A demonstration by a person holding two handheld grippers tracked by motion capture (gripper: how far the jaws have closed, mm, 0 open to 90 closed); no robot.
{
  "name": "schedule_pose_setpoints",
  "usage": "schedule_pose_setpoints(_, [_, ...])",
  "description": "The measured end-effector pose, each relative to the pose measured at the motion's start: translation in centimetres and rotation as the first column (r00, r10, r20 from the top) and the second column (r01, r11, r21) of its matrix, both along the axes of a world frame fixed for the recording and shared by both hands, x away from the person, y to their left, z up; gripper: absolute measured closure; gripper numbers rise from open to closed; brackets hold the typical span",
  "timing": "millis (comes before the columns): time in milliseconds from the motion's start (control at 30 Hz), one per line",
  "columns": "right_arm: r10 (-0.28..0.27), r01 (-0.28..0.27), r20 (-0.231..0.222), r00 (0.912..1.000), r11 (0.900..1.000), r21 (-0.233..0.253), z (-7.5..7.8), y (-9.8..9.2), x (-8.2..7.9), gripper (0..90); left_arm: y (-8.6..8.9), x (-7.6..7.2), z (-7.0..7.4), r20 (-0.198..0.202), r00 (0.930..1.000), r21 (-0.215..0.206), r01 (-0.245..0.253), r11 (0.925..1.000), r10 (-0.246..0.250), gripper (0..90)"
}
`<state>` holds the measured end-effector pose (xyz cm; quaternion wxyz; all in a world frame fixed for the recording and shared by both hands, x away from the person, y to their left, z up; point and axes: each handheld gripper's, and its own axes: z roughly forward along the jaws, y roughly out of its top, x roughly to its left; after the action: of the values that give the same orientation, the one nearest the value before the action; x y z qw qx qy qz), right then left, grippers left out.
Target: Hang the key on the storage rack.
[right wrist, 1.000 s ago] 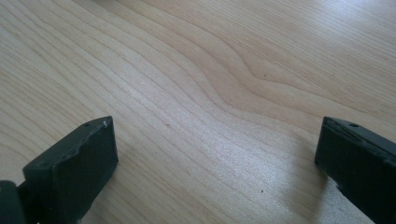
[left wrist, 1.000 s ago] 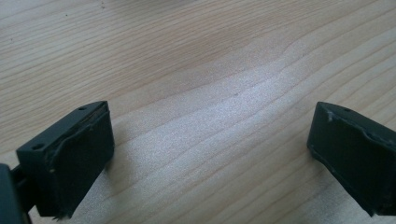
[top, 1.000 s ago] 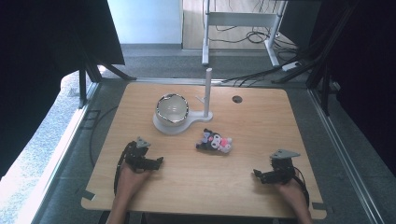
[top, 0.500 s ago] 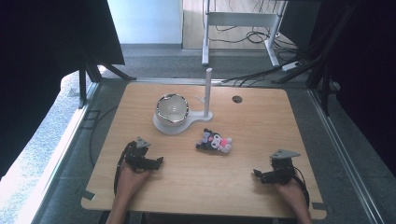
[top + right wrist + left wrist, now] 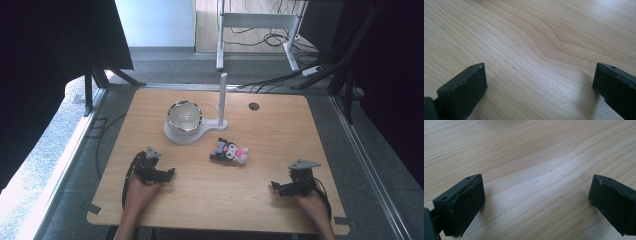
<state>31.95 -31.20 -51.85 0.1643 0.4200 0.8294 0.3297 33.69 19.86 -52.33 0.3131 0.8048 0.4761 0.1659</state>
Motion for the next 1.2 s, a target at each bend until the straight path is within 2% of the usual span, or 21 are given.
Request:
schedule_pose_setpoints(333, [0.023, -0.023, -0.008, 0.9997, 1.000, -0.015, 0.6, 0.1, 0.1, 0.0, 0.0, 0.0, 0.0, 0.000, 1.0000, 0.000, 0.000, 1.0000, 0.000, 0.5])
schedule_pose_setpoints(700, [0.067, -0.068, -0.037, 0.9971, 0.997, -0.033, 1.6, 0.4, 0.8, 0.0, 0.0, 0.0, 0.0, 0.000, 1.0000, 0.000, 0.000, 1.0000, 0.000, 0.5])
schedule_pose_setpoints(1200, [0.127, -0.129, -0.031, 0.9914, 0.990, -0.061, 2.9, 1.4, 2.0, 0.0, 0.0, 0.0, 0.0, 0.000, 1.0000, 0.000, 0.000, 1.0000, 0.000, 0.5])
